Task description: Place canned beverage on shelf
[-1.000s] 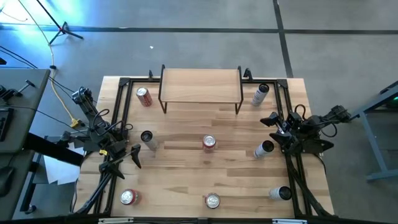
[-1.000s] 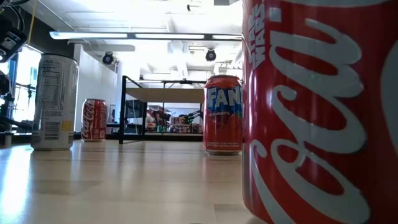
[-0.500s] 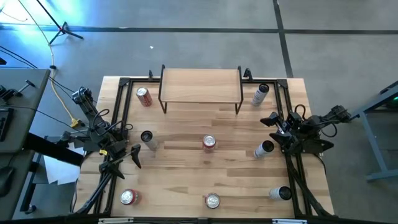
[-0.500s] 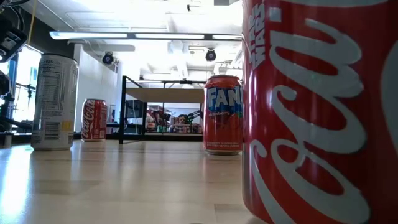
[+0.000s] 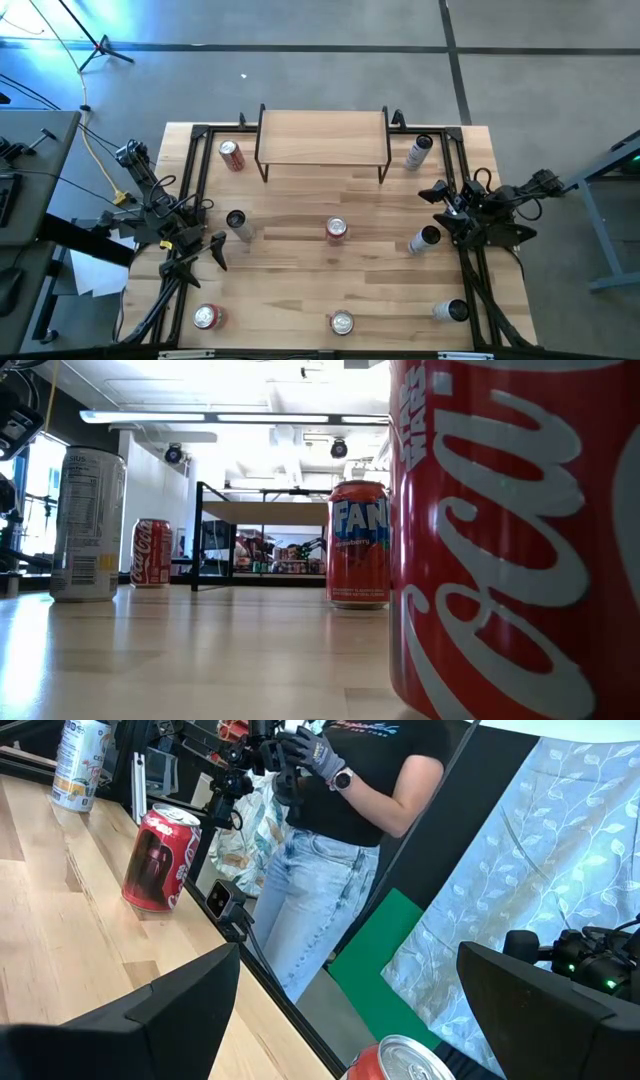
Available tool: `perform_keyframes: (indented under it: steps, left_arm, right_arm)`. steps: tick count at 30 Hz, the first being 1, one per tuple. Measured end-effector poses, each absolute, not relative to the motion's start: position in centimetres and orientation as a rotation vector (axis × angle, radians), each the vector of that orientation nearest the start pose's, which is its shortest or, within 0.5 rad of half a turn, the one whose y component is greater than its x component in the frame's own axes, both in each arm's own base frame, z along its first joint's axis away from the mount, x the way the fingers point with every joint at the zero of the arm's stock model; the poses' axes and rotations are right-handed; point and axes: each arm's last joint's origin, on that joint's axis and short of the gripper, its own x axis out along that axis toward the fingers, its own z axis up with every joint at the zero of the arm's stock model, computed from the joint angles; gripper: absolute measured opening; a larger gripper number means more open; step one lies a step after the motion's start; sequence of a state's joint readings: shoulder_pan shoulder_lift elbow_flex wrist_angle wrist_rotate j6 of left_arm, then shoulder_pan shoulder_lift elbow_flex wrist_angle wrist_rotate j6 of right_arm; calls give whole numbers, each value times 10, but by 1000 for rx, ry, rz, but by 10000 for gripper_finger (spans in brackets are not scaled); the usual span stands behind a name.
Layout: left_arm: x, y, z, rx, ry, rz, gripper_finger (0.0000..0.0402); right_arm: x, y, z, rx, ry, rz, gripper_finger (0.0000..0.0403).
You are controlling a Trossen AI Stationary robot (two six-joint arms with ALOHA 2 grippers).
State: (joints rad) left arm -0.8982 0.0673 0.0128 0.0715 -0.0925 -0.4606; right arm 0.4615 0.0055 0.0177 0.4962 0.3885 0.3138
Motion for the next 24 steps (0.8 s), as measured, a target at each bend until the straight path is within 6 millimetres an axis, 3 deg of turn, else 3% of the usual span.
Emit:
perform_keyframes:
  steps: [24]
  left_arm:
    - [65,-77,169,-443,171,-795,360]
  right_arm:
    - [78,28,216,553,-462,197,399]
